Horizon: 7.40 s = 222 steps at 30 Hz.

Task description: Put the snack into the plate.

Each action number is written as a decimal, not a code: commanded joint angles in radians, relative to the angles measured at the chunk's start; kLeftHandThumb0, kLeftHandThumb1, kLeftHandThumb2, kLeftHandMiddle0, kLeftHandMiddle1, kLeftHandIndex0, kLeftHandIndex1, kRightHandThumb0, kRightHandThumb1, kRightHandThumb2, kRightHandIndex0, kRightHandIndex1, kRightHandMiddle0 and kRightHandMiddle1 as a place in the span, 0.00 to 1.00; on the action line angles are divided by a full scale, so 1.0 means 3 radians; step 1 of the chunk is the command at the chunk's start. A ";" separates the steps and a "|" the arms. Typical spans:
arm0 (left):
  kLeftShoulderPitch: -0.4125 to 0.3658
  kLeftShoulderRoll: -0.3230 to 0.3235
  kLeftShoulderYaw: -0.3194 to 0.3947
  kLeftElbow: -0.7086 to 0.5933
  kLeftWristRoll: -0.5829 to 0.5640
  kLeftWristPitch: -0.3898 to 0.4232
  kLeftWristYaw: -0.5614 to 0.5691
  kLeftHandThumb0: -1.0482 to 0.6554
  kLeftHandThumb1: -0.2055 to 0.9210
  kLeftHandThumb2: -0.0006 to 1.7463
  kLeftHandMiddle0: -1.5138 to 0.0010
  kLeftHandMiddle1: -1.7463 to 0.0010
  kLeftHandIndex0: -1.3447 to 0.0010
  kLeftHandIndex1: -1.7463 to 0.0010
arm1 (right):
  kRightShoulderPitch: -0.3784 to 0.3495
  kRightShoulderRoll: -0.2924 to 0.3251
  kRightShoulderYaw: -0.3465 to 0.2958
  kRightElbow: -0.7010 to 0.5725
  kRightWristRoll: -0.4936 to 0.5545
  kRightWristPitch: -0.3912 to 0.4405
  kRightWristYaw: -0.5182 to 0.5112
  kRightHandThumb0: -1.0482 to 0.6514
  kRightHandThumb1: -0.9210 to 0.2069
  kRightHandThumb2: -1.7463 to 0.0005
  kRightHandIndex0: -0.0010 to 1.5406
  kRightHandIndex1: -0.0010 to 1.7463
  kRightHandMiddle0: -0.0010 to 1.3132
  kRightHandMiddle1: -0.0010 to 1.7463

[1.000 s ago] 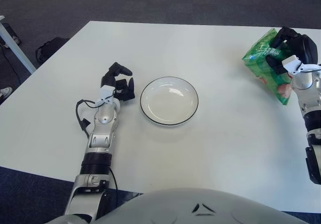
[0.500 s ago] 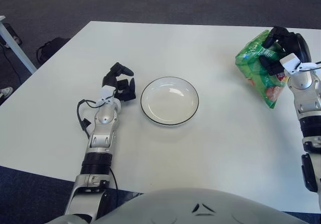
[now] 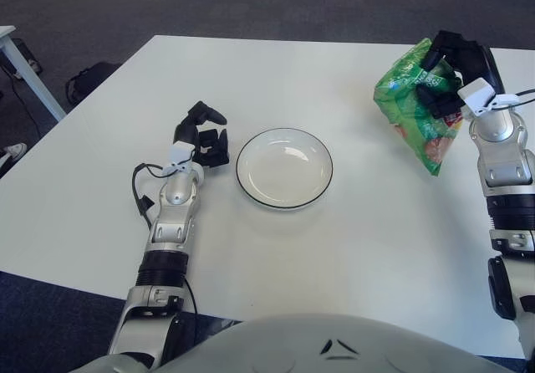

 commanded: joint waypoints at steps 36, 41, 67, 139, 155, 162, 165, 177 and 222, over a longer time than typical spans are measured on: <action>0.0259 -0.0069 -0.0044 0.0315 0.0069 -0.0029 0.0027 0.34 0.51 0.72 0.12 0.00 0.58 0.00 | -0.0777 0.0694 0.0408 -0.0219 -0.0089 0.0022 0.0159 0.62 0.88 0.00 0.57 1.00 0.54 0.98; 0.0258 -0.0079 -0.0045 0.0332 0.0050 -0.0067 0.0016 0.34 0.51 0.71 0.13 0.00 0.58 0.00 | -0.0857 0.0729 0.0500 -0.0191 -0.0110 0.0109 0.0292 0.62 0.88 0.00 0.57 1.00 0.54 0.98; 0.0197 -0.0120 0.0005 0.0477 -0.0015 -0.0195 0.0030 0.34 0.50 0.72 0.13 0.00 0.57 0.00 | -0.0753 0.0946 0.0906 -0.0814 -0.0186 0.0507 0.0908 0.62 0.88 0.00 0.59 0.97 0.51 1.00; 0.0283 -0.0189 0.0012 0.0180 0.0082 -0.0016 0.0376 0.33 0.46 0.76 0.13 0.00 0.54 0.00 | -0.0353 0.1266 0.1260 -0.0916 0.0278 0.0809 0.1606 0.37 0.67 0.33 0.01 0.65 0.02 0.76; 0.0205 -0.0191 0.0049 0.0522 0.0059 -0.0020 0.0394 0.34 0.48 0.74 0.13 0.00 0.56 0.00 | -0.0670 0.0924 0.1079 -0.1033 0.0411 0.0624 0.1964 0.27 0.65 0.40 0.00 0.03 0.00 0.25; 0.0194 -0.0224 0.0050 0.0339 -0.0019 0.0102 0.0346 0.35 0.52 0.71 0.12 0.00 0.58 0.00 | -0.0834 0.0865 0.0937 -0.1010 0.0481 0.0700 0.1992 0.24 0.64 0.41 0.00 0.00 0.00 0.14; 0.0199 -0.0222 0.0016 0.0244 -0.0013 0.0070 0.0309 0.34 0.50 0.72 0.13 0.00 0.57 0.00 | -0.0891 0.0782 0.0796 -0.0955 0.0619 0.0741 0.2075 0.23 0.62 0.42 0.00 0.00 0.00 0.09; 0.0233 -0.0207 0.0015 0.0269 0.0017 -0.0049 0.0285 0.33 0.47 0.75 0.14 0.00 0.55 0.00 | -0.0894 0.0600 0.0552 -0.0753 0.1151 0.0613 0.2457 0.26 0.64 0.41 0.00 0.00 0.00 0.19; 0.0061 -0.0149 0.0064 0.0587 -0.0094 -0.0221 0.0130 0.34 0.51 0.72 0.13 0.00 0.58 0.00 | -0.1001 0.0641 0.0635 -0.0376 0.1132 0.0359 0.2418 0.26 0.64 0.40 0.00 0.00 0.00 0.20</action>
